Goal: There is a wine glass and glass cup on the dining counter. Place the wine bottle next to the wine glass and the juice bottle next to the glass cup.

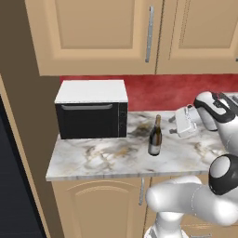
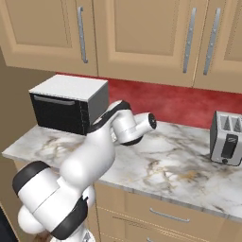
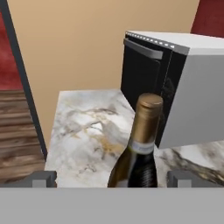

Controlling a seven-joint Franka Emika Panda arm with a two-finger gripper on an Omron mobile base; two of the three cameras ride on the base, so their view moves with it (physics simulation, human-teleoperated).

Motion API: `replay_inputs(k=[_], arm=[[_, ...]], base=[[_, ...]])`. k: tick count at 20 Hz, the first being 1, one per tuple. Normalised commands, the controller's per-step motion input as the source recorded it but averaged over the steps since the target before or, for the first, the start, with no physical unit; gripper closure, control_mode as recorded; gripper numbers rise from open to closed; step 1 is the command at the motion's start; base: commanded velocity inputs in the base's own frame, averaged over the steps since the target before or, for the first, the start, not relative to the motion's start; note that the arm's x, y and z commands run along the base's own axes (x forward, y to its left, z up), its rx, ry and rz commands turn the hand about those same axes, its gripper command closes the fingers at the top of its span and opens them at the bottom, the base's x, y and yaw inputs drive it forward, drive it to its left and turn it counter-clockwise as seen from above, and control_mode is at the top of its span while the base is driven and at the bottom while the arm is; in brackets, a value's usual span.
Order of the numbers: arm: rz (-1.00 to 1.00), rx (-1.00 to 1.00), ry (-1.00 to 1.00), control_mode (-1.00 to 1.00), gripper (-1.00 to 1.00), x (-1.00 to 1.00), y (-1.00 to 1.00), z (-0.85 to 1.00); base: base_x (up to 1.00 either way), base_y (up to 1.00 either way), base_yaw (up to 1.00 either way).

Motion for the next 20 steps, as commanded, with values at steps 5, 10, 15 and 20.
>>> replay_inputs(k=[5, 10, 15, 20], arm=[[-0.03, 0.0, 0.0, -1.0, -1.0, 0.21, 0.04, -0.18], [0.0, 0.0, 0.0, -1.0, -1.0, 0.06, 0.0, -0.2], [0.0, 0.0, 0.0, -1.0, -1.0, 0.14, 0.0, -0.16], [0.0, 0.0, 0.0, -1.0, -1.0, 0.2, 0.0, -0.13]], base=[[0.0, 0.0, 0.0], [0.0, 0.0, 0.0], [0.0, 0.0, 0.0], [0.0, 0.0, 0.0]])
